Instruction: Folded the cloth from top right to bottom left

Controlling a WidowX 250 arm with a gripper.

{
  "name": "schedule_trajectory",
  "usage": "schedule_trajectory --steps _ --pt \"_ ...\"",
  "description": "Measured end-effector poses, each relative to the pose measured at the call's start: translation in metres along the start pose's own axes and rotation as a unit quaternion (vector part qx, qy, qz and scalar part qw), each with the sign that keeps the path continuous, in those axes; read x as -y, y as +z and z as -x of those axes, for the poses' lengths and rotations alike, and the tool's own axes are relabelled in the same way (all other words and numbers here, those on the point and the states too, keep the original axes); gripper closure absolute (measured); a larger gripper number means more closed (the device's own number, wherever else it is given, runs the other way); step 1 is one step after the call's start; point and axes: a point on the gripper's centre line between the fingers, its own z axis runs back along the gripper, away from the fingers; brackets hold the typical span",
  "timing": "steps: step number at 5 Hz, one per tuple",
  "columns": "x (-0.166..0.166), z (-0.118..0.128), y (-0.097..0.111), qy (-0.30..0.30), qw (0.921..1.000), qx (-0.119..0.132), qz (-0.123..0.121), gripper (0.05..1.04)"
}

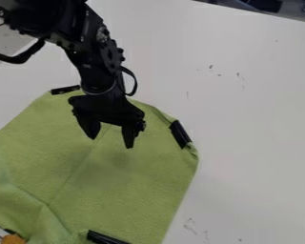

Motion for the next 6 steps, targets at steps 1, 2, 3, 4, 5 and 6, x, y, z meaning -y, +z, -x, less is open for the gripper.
schedule_trajectory --steps 1,2,3,4,5,6 --pt "0.001 0.003 -0.004 0.000 0.9999 -0.011 -0.001 0.083" --pt "0.011 0.006 -0.003 -0.010 0.9997 -0.018 -0.014 0.083" --pt "0.027 -0.006 0.000 -0.016 0.9998 0.006 -0.014 0.083" --pt "0.056 -0.021 0.009 -0.016 0.9996 0.025 -0.001 0.083" --pt "0.084 -0.033 0.001 -0.010 0.9989 0.039 0.022 0.083" --pt "0.098 -0.048 -0.013 -0.045 0.9976 0.032 0.043 0.083"
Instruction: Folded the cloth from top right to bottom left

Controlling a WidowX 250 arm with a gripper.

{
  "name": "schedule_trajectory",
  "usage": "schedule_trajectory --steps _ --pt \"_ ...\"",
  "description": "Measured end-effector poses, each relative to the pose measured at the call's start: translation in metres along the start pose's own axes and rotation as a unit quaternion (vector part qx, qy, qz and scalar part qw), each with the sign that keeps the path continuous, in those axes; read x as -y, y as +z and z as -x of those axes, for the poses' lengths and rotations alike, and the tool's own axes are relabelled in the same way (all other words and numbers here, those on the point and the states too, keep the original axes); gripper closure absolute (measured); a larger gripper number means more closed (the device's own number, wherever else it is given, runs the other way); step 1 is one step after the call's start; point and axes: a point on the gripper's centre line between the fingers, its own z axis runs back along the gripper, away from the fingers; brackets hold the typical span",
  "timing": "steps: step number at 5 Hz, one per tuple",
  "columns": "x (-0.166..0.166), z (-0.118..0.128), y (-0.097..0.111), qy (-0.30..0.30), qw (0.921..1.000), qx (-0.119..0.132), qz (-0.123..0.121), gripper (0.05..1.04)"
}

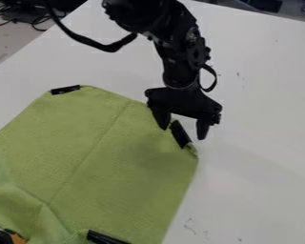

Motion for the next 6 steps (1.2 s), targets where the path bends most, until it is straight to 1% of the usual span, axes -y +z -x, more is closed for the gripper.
schedule_trajectory --steps 1,2,3,4,5,6 --pt "-0.009 -0.009 -0.019 -0.019 0.9995 -0.013 0.023 0.083" --pt "-0.012 -0.015 -0.023 -0.028 0.9989 -0.008 0.038 0.084" --pt "-0.013 -0.021 -0.026 -0.033 0.9985 -0.001 0.043 0.134" --pt "-0.017 -0.025 -0.028 -0.036 0.9984 0.003 0.044 0.420" --pt "-0.019 -0.030 -0.030 -0.050 0.9979 0.000 0.040 0.705" --pt "-0.020 -0.038 -0.031 -0.065 0.9972 -0.003 0.036 0.919"
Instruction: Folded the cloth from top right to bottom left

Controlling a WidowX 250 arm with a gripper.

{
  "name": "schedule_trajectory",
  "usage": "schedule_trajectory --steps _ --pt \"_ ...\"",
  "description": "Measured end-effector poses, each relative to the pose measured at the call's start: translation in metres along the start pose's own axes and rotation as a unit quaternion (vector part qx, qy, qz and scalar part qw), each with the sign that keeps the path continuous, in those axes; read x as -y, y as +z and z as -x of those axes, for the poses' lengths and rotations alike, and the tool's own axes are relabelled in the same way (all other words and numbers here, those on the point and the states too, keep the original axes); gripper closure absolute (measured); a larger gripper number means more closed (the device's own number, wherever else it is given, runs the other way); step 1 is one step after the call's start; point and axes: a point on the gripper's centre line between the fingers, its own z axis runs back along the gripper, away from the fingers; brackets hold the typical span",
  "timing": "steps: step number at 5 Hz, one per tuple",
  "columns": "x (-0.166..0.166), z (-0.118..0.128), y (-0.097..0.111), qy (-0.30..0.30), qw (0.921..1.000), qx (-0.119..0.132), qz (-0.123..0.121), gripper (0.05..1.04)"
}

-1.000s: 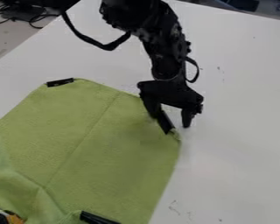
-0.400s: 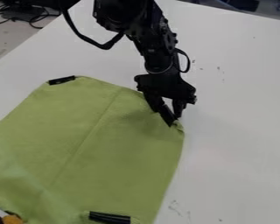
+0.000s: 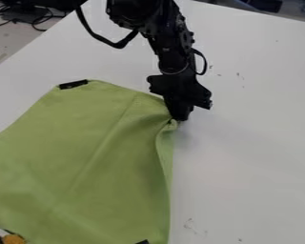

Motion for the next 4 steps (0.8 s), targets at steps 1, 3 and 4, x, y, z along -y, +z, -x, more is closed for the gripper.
schedule_trajectory --steps 1,3,4 --pt "0.000 -0.017 -0.003 -0.029 0.9995 -0.013 0.000 1.013" --pt "0.001 -0.036 0.001 -0.035 0.9988 -0.023 -0.027 1.021" --pt "-0.010 -0.022 0.026 0.008 0.9976 -0.009 -0.069 1.023"
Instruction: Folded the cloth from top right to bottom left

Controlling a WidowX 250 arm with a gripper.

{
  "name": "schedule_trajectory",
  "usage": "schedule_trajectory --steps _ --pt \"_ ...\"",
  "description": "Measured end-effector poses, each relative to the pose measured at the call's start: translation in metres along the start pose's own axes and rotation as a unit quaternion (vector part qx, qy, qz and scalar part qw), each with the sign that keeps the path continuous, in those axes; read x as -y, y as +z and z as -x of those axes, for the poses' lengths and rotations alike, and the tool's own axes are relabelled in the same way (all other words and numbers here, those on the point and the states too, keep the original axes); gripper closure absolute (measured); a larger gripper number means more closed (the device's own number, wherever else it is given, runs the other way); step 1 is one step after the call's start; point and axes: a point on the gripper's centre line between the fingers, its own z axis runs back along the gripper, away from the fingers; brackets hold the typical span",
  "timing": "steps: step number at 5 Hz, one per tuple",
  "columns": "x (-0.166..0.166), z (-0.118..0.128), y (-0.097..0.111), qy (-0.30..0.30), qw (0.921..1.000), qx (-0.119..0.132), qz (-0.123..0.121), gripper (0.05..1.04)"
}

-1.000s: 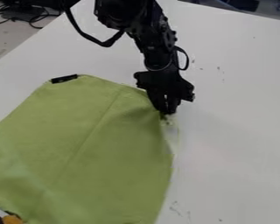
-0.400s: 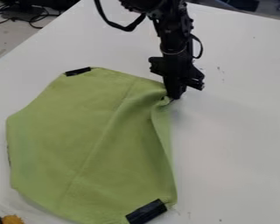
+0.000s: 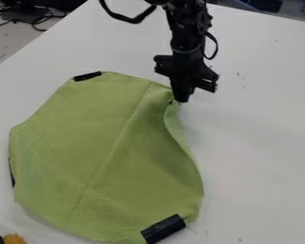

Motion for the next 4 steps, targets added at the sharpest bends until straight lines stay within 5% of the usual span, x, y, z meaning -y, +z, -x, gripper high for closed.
schedule_trajectory --steps 2,4 --pt "-0.042 0.035 0.080 0.083 0.9910 0.064 -0.083 1.024" --pt "-0.088 0.095 0.071 0.156 0.9834 0.059 -0.071 1.024"
